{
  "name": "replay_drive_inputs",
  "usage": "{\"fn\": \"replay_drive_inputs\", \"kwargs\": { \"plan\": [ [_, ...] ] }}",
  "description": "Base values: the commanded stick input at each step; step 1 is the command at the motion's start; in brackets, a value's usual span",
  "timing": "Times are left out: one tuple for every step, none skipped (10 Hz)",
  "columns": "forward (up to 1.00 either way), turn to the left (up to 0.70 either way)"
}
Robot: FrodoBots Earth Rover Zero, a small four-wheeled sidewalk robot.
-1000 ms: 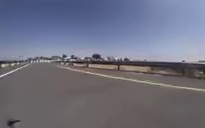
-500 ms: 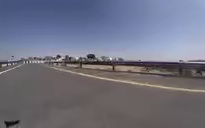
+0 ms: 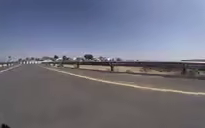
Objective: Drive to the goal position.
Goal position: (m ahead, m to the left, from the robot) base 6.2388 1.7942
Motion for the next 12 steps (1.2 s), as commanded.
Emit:
{"fn": "replay_drive_inputs", "kwargs": {
  "plan": [
    [0.7,0.24],
    [0.7,0.12],
    [0.7,0.0],
    [0.7,0.0],
    [0.7,0.0],
    [0.7,0.0],
    [0.7,0.0],
    [0.7,0.0],
    [0.7,0.0],
    [0.7,0.0],
    [0.7,0.0],
    [0.7,0.0]
  ]
}}
